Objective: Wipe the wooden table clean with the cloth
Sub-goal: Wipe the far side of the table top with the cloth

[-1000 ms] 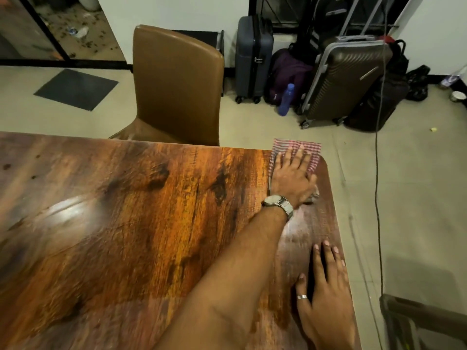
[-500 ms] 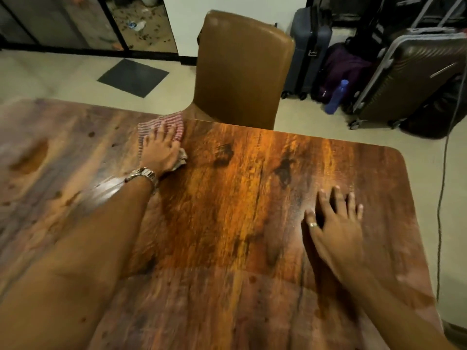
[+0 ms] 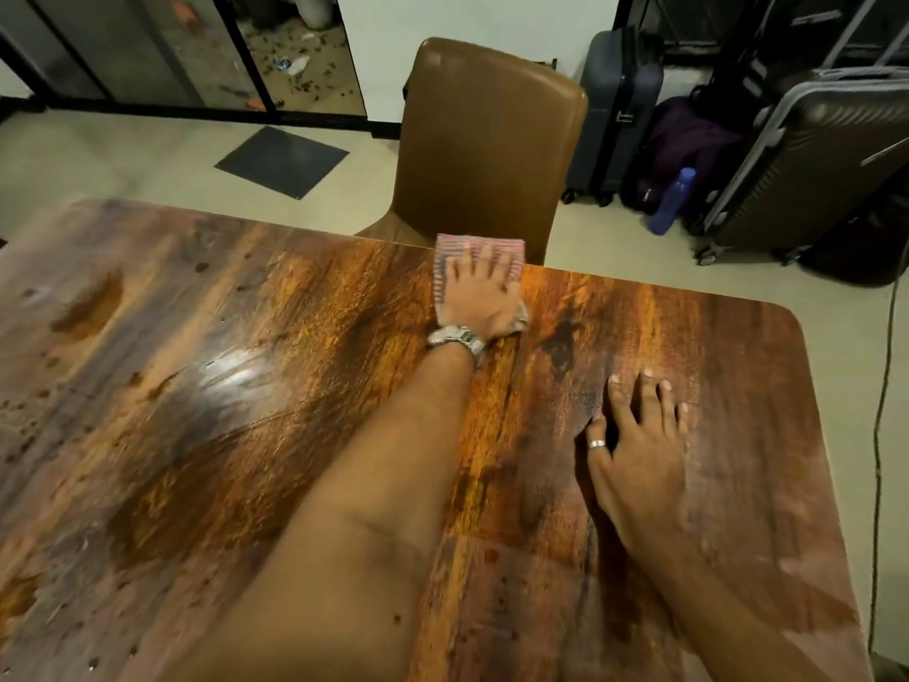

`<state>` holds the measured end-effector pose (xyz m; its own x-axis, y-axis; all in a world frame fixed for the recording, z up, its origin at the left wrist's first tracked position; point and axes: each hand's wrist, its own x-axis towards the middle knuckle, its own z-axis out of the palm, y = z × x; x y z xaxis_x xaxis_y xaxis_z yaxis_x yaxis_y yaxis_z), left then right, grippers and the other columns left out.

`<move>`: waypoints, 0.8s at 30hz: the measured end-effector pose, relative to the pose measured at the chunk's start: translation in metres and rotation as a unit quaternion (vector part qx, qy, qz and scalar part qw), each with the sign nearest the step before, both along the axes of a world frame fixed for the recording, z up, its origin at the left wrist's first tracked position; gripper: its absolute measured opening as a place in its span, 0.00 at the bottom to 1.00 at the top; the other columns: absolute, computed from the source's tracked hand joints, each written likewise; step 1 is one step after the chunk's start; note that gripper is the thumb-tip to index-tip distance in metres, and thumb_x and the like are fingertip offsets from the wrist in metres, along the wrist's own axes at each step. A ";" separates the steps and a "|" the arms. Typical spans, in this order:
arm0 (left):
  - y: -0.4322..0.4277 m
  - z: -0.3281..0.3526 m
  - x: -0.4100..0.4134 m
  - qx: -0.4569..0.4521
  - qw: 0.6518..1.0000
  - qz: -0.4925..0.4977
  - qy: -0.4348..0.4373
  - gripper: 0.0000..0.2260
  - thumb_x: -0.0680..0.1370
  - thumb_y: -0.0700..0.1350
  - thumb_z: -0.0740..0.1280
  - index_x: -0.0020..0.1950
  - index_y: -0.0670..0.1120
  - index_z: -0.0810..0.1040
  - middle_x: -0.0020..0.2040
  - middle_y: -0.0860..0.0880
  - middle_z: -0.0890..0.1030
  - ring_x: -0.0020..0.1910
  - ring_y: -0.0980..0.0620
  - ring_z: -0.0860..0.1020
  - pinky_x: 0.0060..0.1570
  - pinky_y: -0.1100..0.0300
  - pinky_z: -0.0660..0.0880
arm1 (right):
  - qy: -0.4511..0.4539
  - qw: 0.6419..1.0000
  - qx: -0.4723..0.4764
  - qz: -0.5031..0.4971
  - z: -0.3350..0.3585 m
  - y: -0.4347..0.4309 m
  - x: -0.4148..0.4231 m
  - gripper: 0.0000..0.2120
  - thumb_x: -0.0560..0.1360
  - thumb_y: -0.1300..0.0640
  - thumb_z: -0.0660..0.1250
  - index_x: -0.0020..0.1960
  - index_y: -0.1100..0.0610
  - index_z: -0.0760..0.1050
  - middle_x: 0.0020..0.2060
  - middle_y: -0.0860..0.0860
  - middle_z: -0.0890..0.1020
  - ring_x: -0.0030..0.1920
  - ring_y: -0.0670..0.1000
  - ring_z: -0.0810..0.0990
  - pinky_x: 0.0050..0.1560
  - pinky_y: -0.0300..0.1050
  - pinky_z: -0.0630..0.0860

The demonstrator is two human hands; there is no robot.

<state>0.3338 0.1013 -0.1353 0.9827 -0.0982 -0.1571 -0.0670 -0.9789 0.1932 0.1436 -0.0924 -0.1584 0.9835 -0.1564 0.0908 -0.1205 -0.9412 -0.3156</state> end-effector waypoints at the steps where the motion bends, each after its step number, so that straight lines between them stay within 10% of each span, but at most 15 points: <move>1: -0.032 0.002 0.000 -0.005 1.000 -0.031 0.001 0.27 0.84 0.58 0.46 0.83 0.52 0.49 0.84 0.46 0.48 0.82 0.40 0.45 0.77 0.39 0.40 | -0.003 1.000 0.006 -0.002 0.000 0.000 0.000 0.30 0.79 0.44 0.46 0.77 0.54 0.65 0.79 0.59 0.59 0.80 0.59 0.53 0.78 0.60 0.50; 7: -0.103 0.010 -0.012 -0.034 0.991 -0.124 0.038 0.27 0.84 0.56 0.49 0.82 0.49 0.54 0.83 0.45 0.55 0.81 0.41 0.51 0.78 0.42 0.43 | -0.017 0.999 0.033 -0.004 0.002 -0.002 0.001 0.30 0.77 0.47 0.47 0.76 0.54 0.66 0.79 0.57 0.60 0.80 0.57 0.53 0.79 0.56 0.49; 16: 0.142 -0.004 0.015 -0.001 0.998 0.065 -0.001 0.26 0.86 0.55 0.48 0.83 0.52 0.47 0.84 0.46 0.46 0.82 0.39 0.45 0.78 0.39 0.41 | -0.001 1.000 -0.009 0.004 0.000 0.001 0.010 0.29 0.79 0.46 0.47 0.78 0.52 0.62 0.79 0.58 0.57 0.80 0.59 0.52 0.79 0.56 0.45; 24: 0.156 -0.005 -0.073 -0.008 0.997 0.083 -0.001 0.26 0.85 0.56 0.46 0.83 0.53 0.46 0.84 0.48 0.44 0.82 0.40 0.43 0.77 0.40 0.37 | 0.010 1.000 -0.020 0.014 0.009 0.003 -0.007 0.29 0.79 0.45 0.49 0.77 0.53 0.64 0.78 0.60 0.60 0.79 0.61 0.55 0.79 0.59 0.46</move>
